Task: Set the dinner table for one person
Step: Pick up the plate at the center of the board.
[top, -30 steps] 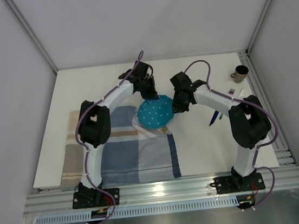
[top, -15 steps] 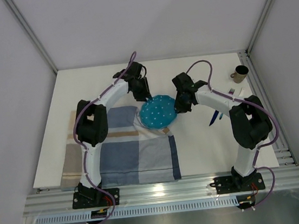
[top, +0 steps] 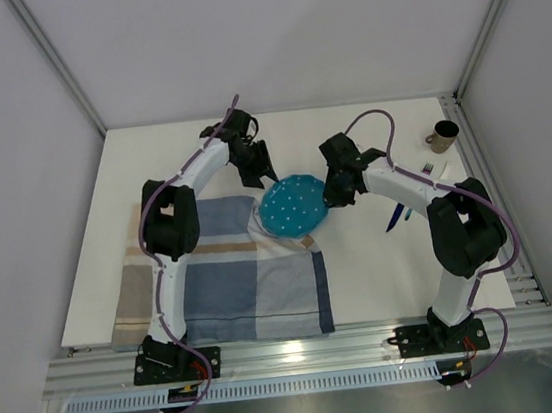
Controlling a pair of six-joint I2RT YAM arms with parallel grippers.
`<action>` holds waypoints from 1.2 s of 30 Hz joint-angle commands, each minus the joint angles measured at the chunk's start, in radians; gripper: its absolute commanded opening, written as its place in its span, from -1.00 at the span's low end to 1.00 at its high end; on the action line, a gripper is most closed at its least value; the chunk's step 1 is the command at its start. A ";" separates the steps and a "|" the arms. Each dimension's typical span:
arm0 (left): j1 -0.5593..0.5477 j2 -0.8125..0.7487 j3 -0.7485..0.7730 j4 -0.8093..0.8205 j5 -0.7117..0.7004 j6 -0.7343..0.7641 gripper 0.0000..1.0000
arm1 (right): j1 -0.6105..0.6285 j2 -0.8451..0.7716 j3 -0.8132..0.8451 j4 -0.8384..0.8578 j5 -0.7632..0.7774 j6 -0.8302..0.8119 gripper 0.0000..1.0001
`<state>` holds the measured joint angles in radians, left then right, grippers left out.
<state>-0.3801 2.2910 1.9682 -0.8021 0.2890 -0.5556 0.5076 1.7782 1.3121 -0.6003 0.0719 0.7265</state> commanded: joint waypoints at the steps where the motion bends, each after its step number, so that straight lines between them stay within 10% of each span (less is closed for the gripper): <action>1: 0.004 0.021 0.052 -0.075 0.032 0.035 0.04 | -0.001 -0.071 -0.002 0.036 0.019 -0.021 -1.00; 36: -0.006 0.079 0.029 -0.086 0.196 0.210 -0.21 | -0.067 0.018 0.058 0.062 -0.052 -0.039 -1.00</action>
<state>-0.3805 2.3413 1.9282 -0.8616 0.4282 -0.3981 0.4427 1.7828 1.3094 -0.5934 0.0433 0.6968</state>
